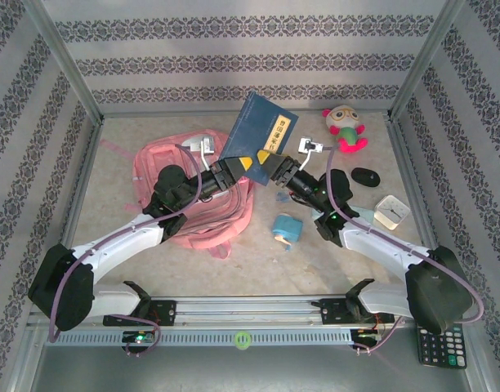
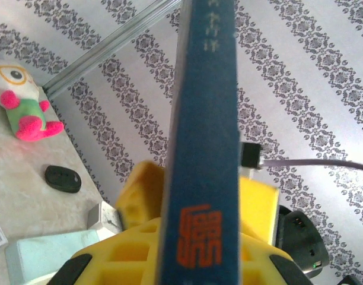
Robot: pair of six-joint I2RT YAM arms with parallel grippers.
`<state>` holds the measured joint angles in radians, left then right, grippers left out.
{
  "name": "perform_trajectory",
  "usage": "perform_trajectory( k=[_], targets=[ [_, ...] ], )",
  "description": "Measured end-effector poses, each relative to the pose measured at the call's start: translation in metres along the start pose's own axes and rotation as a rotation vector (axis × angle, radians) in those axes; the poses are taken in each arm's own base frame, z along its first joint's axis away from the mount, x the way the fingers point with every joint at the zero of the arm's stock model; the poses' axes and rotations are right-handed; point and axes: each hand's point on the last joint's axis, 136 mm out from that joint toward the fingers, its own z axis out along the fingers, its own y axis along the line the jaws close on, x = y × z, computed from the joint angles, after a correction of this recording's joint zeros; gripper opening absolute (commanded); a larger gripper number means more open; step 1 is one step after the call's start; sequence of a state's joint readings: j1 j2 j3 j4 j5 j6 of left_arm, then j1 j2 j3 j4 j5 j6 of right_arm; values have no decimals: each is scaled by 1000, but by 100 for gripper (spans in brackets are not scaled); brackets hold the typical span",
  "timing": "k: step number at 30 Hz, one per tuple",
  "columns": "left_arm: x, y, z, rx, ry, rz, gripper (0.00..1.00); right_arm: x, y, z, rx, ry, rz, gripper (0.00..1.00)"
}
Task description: Pack the student bag
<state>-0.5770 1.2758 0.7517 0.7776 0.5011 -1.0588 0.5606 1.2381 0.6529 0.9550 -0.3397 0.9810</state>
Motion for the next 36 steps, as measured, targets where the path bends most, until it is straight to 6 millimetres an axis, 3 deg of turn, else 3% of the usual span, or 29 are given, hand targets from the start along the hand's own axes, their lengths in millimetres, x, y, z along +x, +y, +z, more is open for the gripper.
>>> perform_trajectory(
  k=[1,3,7,13,15,18,21,24,27,36],
  targets=[
    [1,1,-1,-2,1,-3,36,-1,3,0,-11,-1,0,0],
    [4,3,-6,-20,6,28,48,-3,4,-1,-21,-4,-3,0],
    [5,7,-25,-127,19,175,61,-8,2,-22,0,-27,-31,0],
    [3,15,-70,-327,63,599,76,-16,-7,-67,165,-19,-121,0],
    [9,31,-83,-413,138,747,77,-9,-11,-76,222,25,-143,0],
    [26,76,-103,-575,321,908,77,7,-27,-87,313,111,-149,0],
    [44,123,-124,-717,557,1013,77,29,-50,-98,406,206,-122,0],
    [58,156,-137,-774,776,1071,76,45,-65,-107,465,271,-89,0],
    [61,178,-139,-791,896,1089,77,51,-70,-111,490,297,-72,0],
    [48,212,-126,-830,962,1061,85,57,-71,-113,495,319,-63,0]
  ],
)
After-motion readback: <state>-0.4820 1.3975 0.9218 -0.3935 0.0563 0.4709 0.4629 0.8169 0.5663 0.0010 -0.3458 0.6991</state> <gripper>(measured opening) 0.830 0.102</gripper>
